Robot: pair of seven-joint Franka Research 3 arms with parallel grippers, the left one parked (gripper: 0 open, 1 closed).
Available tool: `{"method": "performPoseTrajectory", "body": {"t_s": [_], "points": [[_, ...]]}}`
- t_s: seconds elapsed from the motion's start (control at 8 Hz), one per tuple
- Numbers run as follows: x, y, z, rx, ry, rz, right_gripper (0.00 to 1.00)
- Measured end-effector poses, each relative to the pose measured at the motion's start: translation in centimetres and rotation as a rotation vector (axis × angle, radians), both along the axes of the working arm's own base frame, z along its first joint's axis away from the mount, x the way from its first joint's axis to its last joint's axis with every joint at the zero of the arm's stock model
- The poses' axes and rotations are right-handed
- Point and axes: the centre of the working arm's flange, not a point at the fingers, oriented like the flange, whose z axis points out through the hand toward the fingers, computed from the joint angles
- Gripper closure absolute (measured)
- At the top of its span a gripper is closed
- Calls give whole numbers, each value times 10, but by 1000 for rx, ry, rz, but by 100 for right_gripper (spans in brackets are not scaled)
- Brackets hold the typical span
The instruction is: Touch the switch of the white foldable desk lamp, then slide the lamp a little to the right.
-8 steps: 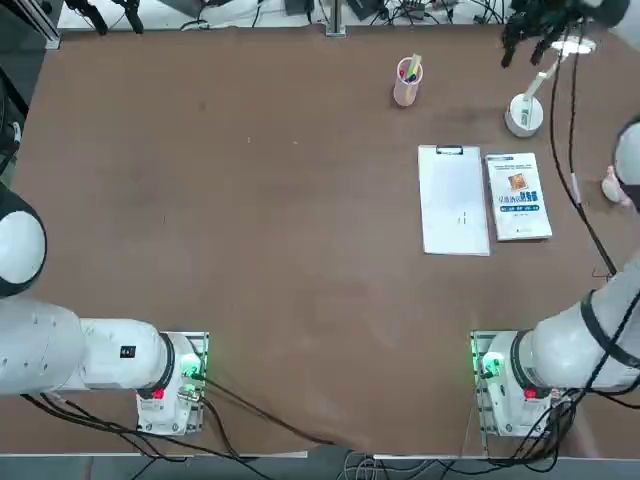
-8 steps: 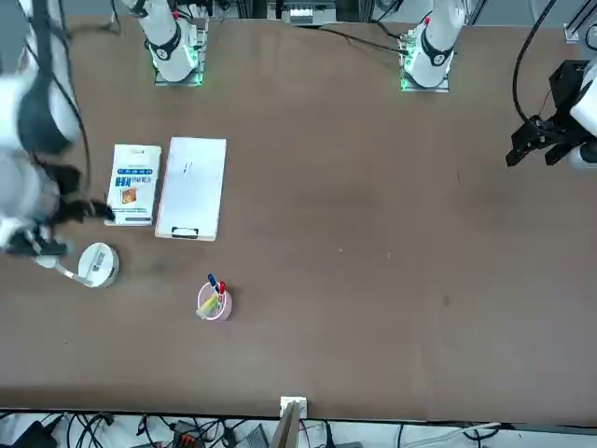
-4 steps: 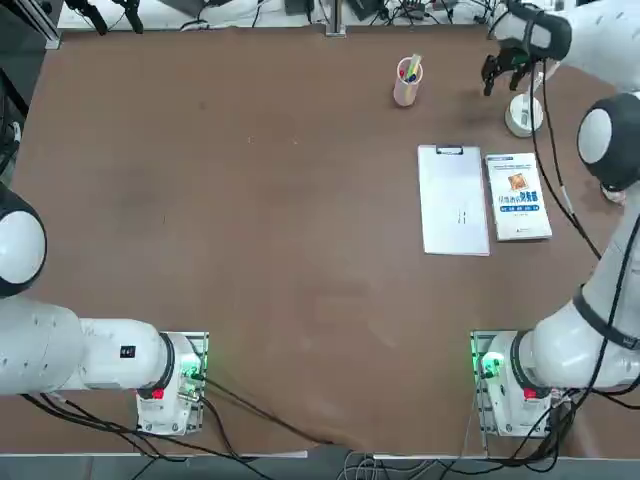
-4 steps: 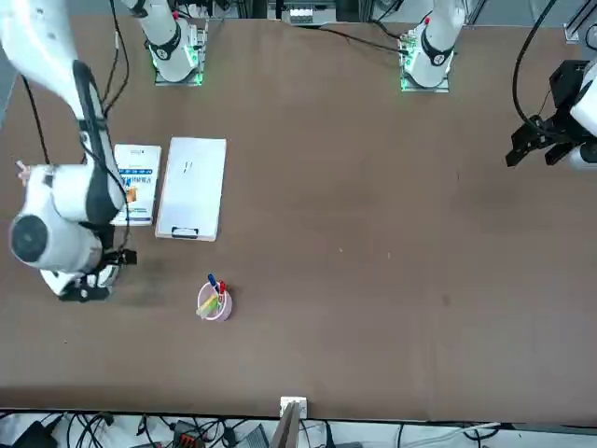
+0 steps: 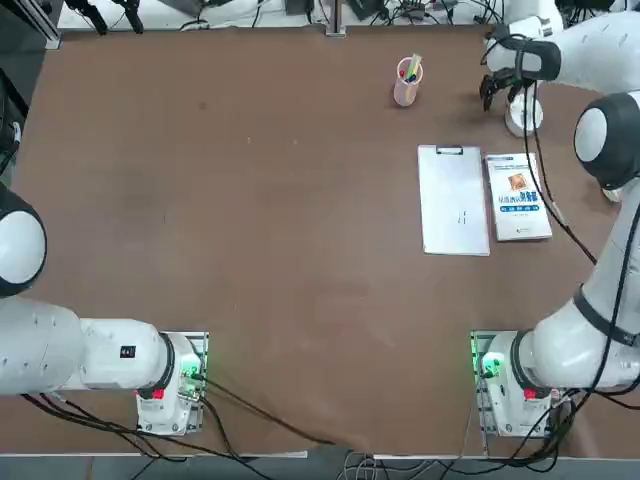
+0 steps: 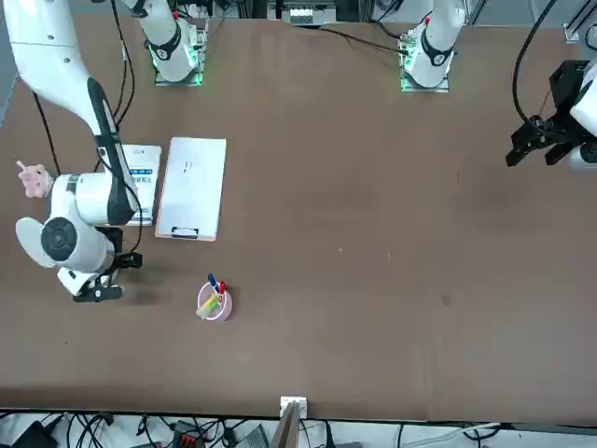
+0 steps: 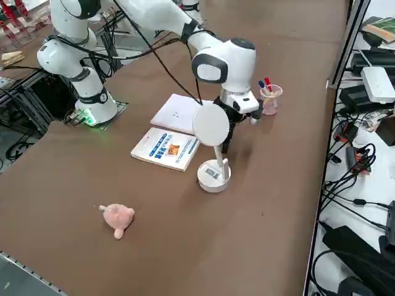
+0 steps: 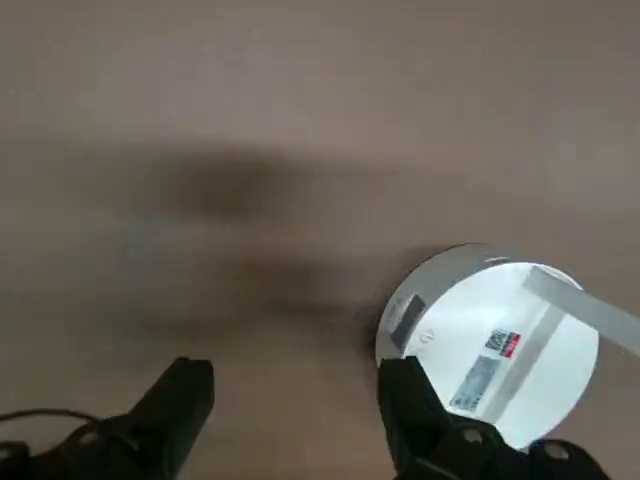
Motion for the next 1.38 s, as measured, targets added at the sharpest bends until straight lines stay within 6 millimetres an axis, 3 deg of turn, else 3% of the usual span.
{"method": "performPoseTrajectory", "body": {"t_s": [1.38], "points": [[-24,1,-34,-116,20,87,1]]}}
